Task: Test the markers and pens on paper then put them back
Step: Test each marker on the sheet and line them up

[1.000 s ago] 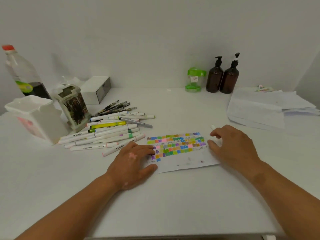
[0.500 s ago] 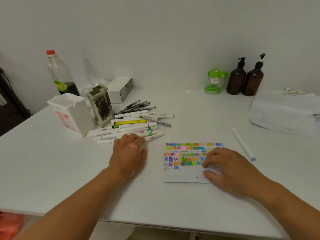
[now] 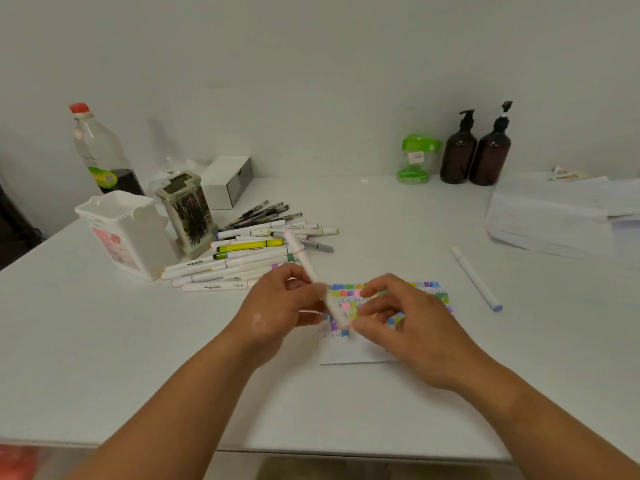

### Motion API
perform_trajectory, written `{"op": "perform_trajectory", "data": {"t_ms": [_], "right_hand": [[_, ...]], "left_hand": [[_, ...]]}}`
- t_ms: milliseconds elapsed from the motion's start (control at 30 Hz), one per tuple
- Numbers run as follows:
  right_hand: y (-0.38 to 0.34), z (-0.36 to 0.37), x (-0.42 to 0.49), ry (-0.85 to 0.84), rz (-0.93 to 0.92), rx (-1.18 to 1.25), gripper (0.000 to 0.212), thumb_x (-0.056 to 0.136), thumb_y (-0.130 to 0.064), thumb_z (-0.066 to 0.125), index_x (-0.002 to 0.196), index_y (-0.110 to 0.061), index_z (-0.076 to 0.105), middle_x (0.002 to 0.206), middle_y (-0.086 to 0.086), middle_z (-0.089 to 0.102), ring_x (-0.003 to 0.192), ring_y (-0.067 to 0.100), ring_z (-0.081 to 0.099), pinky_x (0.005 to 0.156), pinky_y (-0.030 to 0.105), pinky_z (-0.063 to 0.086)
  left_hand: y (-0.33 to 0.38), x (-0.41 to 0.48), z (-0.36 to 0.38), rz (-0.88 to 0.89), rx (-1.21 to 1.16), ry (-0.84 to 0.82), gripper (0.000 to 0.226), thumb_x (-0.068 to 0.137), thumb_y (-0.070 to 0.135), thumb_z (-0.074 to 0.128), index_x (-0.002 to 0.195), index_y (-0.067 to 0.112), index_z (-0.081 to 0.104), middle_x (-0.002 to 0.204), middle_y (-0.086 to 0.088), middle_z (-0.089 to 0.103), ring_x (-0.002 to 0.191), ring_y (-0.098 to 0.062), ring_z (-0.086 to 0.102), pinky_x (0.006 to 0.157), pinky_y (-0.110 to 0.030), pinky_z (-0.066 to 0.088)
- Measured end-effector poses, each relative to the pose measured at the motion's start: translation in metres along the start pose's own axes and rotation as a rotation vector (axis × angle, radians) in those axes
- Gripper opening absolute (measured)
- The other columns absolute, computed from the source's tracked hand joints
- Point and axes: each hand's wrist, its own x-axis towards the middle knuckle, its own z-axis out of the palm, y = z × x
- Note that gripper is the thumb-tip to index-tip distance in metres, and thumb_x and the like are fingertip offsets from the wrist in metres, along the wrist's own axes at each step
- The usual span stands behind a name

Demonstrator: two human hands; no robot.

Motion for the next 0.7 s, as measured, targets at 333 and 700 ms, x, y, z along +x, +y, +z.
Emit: {"op": "perform_trajectory", "data": {"t_ms": [333, 700], "right_hand": [[0.008, -0.011, -0.003, 0.139, 0.088, 0.249, 0.019, 0.092, -0.018, 0.072, 0.092, -0.037, 0.073, 0.076, 0.006, 0.068, 0.059, 0.015, 0.051, 0.059, 0.034, 0.042], [0.003, -0.011, 0.001, 0.052, 0.184, 0.669, 0.012, 0.073, -0.024, 0.078, 0.082, -0.017, 0.072, 0.061, 0.005, 0.054, 0.056, 0.018, 0.048, 0.048, 0.027, 0.039]], "left_hand": [[-0.006, -0.001, -0.007, 0.176, -0.138, -0.067, 0.050, 0.073, 0.010, 0.081, 0.119, 0.018, 0.064, 0.105, -0.006, 0.076, 0.098, -0.024, 0.073, 0.079, -0.028, 0.059], [-0.013, -0.013, 0.015, 0.495, 0.818, -0.333, 0.034, 0.101, 0.044, 0.035, 0.108, 0.021, 0.060, 0.082, 0.009, 0.059, 0.072, -0.007, 0.051, 0.062, -0.018, 0.038]]}}
